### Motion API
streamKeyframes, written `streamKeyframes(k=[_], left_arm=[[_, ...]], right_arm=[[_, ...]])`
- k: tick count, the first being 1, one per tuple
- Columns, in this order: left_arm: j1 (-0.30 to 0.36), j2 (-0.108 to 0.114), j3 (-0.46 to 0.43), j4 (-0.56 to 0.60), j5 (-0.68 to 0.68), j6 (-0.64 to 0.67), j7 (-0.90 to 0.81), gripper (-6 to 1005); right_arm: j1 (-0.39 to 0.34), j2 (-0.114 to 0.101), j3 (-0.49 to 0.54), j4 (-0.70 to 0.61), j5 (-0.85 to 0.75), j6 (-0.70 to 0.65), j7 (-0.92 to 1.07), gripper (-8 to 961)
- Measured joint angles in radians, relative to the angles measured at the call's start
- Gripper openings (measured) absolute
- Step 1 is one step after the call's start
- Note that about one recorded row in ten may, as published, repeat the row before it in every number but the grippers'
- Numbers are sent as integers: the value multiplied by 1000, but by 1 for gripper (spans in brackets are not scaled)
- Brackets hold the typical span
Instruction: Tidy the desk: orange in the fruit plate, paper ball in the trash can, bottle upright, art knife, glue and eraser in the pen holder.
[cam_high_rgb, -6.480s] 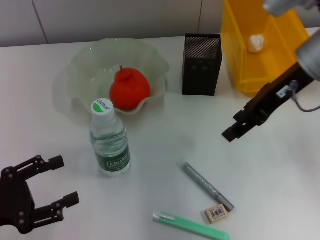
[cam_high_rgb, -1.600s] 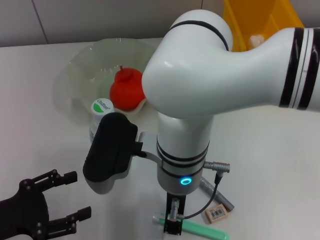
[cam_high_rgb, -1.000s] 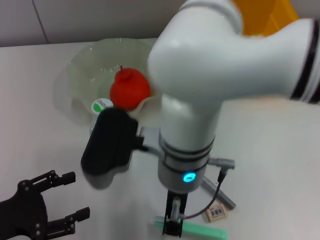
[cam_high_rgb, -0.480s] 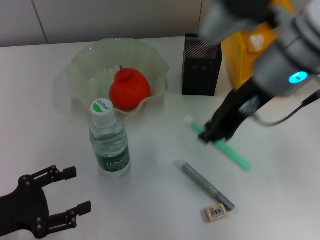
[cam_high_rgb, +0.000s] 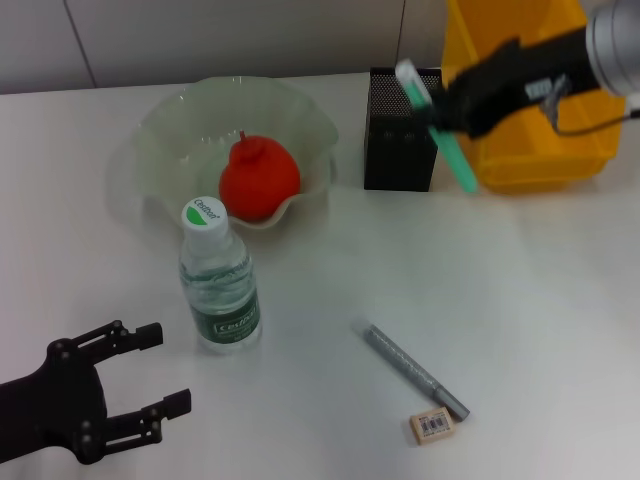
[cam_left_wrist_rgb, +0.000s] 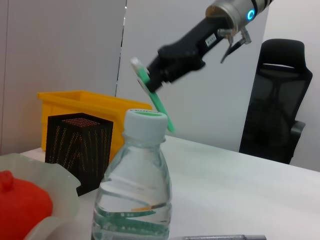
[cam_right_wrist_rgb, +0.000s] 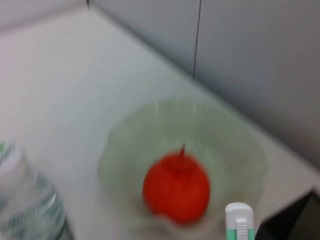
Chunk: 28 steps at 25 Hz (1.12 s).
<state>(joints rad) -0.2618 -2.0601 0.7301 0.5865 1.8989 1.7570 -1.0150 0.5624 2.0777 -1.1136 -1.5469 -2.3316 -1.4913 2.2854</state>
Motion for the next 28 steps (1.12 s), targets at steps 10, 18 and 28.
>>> streamKeyframes(k=[10,18,28], left_arm=[[-7,0,0,-4,0,-6,-9,807],[-14,0,0,-26,0,-20,-5,807],[-12,0,0,-28,1,-24,-1,808]], right_arm=[[-19,0,56,169,178,304,-251,175],[1,-1,53,397,374,482,-525,175],[66,-2,55,571,404,573,-633,174]])
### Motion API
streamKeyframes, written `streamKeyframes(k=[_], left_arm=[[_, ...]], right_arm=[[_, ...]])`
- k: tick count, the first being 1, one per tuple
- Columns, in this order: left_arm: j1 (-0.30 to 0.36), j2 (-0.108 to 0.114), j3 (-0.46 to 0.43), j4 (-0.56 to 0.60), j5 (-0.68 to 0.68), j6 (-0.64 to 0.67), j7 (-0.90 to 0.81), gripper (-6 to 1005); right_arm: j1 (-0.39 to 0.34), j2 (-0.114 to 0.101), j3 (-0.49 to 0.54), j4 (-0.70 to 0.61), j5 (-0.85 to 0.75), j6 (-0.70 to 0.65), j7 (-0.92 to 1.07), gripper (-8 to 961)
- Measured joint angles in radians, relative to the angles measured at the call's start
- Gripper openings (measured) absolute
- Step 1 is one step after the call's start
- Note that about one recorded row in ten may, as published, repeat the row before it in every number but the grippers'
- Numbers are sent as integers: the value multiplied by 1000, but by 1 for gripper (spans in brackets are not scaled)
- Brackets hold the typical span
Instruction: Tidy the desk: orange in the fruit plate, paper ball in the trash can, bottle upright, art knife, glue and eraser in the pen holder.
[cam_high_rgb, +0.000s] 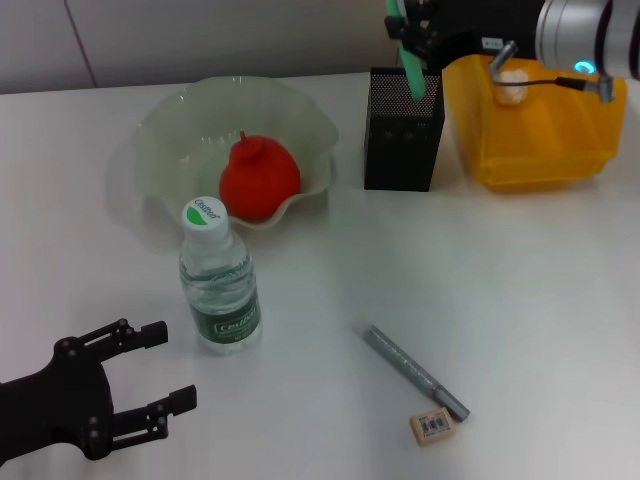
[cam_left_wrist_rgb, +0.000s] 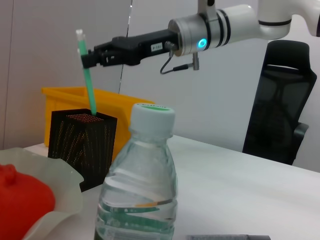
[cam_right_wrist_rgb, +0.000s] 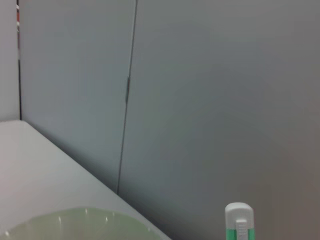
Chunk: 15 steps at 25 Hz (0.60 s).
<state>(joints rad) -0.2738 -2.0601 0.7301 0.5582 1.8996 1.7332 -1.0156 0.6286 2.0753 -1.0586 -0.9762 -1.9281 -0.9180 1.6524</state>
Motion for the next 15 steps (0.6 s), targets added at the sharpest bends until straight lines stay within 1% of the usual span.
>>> streamKeyframes(k=[6,11,15], left_arm=[[0,0,0,0,-1,2,1,808],[-1,0,0,0,-1,4,1,808],[-1,0,0,-1,-1,5,1,808]], right_arm=[[24,2,-7,61,3,32,-15,174],[26,3,-7,66,3,39,-15,175],[23,3,-2,64,4,38,-9,325]])
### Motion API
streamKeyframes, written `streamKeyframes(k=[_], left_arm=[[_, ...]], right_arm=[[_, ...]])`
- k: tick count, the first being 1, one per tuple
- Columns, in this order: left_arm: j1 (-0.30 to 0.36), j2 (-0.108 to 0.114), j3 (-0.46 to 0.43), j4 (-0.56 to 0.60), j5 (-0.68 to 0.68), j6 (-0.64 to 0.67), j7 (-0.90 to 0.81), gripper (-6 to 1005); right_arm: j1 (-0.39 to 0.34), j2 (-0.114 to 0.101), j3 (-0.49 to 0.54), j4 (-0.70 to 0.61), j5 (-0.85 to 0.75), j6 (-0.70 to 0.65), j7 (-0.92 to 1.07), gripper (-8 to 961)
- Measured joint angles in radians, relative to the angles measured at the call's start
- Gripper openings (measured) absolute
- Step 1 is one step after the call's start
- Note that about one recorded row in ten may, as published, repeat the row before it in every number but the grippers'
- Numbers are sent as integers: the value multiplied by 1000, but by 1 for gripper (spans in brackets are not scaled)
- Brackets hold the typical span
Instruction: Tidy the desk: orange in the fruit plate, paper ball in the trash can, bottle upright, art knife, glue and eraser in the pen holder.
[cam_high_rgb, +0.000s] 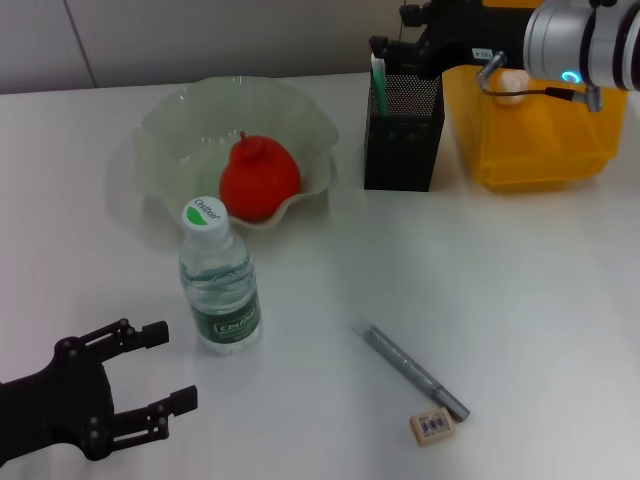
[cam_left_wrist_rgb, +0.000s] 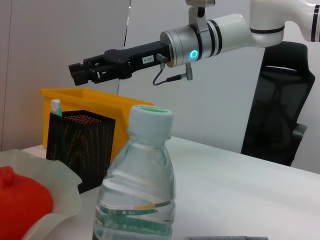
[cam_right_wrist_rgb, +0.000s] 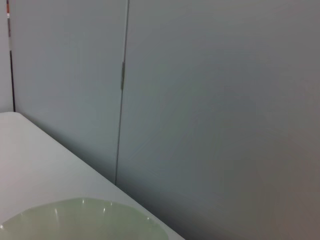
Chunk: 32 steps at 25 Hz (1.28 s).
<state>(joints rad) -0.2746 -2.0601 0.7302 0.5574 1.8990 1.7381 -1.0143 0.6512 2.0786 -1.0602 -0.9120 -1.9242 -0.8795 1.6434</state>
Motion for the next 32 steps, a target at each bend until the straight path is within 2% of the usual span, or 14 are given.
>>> streamKeyframes(k=[1,4,6,8,10,11,12,16,20,21,22,25,32], left_arm=[[0,0,0,0,0,1,0,808],[0,0,0,0,0,2,0,807],[0,0,0,-1,0,3,0,807],[0,0,0,-1,0,3,0,807],[0,0,0,-1,0,3,0,807],[-1,0,0,-1,0,3,0,807],[-1,0,0,-1,0,3,0,807],[-3,0,1,-1,1,0,2,807],[-3,0,0,-1,1,-2,2,807],[-3,0,0,-1,1,-2,1,807],[-3,0,0,-1,1,-2,1,807],[-3,0,0,-1,1,-2,-2,807],[-4,0,0,-1,0,-2,-6,808]], right_arm=[[-5,0,3,-16,0,-12,19,363],[-16,0,-1,-52,-7,-42,67,568],[-38,-3,-7,-159,-74,-143,216,569],[-41,-4,-7,-197,-113,-187,277,569],[-36,-8,-7,-285,-217,-313,406,570],[-14,-9,-8,-358,-308,-452,489,570],[-14,-9,-8,-358,-308,-452,489,570],[45,-5,-41,-446,-439,-728,582,571],[99,-3,-160,-499,-526,-904,650,570],[121,-2,-232,-508,-557,-961,676,570],[121,-2,-232,-508,-557,-961,676,570],[146,1,-327,-502,-569,-1004,707,569],[163,8,-564,-484,-553,-1002,769,568]])
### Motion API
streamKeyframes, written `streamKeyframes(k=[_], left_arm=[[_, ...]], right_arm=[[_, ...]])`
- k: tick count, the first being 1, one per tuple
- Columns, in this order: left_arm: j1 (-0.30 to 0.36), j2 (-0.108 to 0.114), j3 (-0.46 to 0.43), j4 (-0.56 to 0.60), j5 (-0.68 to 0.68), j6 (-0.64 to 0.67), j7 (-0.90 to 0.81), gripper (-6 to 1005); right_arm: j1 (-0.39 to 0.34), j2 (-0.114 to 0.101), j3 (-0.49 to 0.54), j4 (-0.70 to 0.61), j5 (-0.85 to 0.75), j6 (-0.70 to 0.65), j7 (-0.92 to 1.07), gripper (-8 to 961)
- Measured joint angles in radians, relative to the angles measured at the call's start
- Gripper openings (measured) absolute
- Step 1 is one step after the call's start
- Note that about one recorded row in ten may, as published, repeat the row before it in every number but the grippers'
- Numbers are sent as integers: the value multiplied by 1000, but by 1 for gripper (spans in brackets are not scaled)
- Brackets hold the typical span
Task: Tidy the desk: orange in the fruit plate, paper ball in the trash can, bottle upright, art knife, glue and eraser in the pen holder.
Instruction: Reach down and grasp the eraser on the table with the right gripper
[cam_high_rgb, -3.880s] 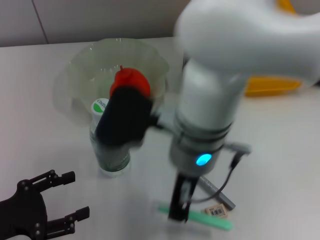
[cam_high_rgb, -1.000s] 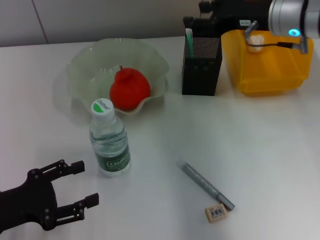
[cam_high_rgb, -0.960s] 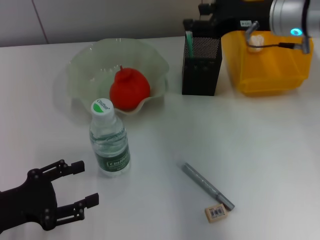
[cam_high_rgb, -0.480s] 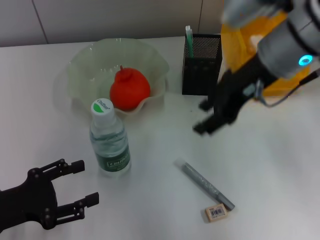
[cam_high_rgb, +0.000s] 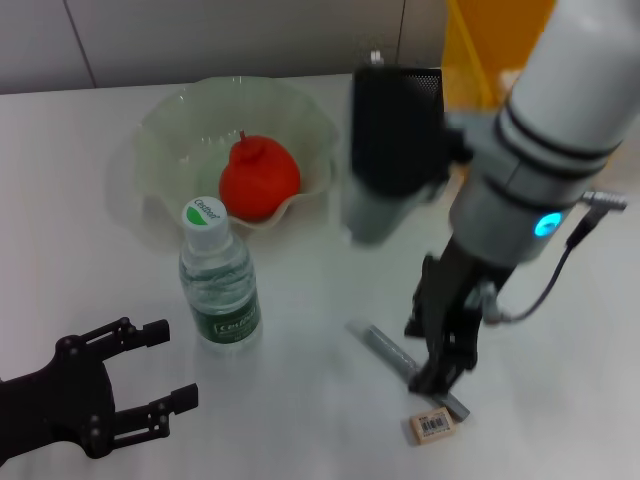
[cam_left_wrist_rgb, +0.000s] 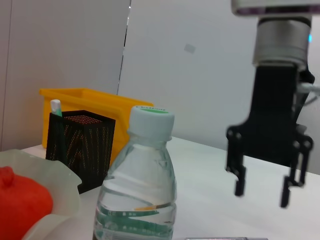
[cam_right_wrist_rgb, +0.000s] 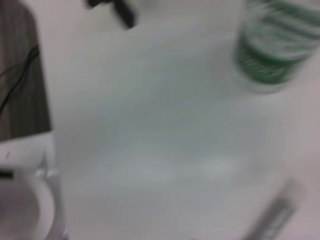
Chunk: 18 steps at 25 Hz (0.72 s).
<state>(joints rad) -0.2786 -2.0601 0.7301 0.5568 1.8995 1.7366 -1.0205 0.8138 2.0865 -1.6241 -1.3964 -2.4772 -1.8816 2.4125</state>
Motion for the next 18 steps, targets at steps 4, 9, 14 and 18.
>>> streamKeyframes(k=[4,9,14,18], left_arm=[[-3,0,0,0,0,0,-1,808],[-5,0,0,0,0,-2,-1,807],[-5,0,0,0,0,-2,-1,808],[-5,0,0,0,-1,-2,0,808]], right_arm=[[8,1,-158,25,26,33,51,567],[25,1,-266,41,54,58,103,566],[31,1,-336,46,37,81,129,565],[37,3,-375,58,-3,100,144,564]])
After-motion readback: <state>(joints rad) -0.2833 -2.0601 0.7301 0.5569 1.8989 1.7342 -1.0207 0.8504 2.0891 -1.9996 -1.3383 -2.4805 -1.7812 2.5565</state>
